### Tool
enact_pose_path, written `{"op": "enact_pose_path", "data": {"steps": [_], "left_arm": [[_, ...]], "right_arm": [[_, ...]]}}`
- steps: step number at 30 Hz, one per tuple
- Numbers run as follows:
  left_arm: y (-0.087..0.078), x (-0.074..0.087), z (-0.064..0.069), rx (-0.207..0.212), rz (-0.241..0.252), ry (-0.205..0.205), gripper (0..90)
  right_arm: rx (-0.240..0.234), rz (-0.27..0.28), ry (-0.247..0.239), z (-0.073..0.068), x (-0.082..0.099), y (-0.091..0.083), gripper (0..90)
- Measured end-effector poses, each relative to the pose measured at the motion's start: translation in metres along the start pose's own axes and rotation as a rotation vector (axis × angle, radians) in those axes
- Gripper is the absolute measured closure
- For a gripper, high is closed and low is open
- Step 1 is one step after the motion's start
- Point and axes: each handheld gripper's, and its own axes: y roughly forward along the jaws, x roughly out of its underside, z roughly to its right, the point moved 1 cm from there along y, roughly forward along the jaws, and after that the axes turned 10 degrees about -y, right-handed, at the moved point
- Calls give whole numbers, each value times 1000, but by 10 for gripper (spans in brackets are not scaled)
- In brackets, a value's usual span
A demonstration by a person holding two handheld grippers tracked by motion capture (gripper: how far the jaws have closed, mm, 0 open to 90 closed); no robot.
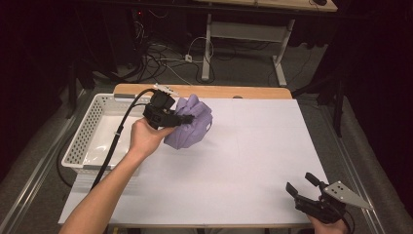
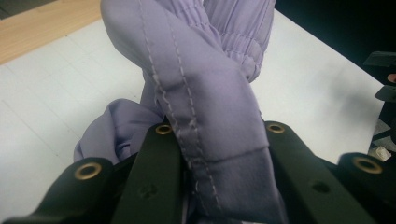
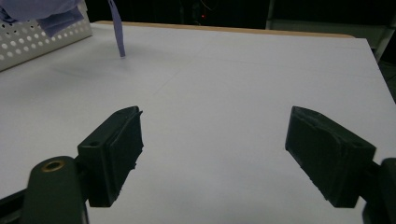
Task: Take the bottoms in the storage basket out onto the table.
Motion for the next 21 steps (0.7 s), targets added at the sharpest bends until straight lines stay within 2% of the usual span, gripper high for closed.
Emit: {"op": "enact_pose_path", "data": {"steps": [10,21], "left_arm": [[23,-3,-8,26,15,-42,751],[47,-4,-16,-3,-14,-64,750]], "right_arm": [[-2,1,2,0,0,0,196],[-1,0,3,0,0,0,196]]}}
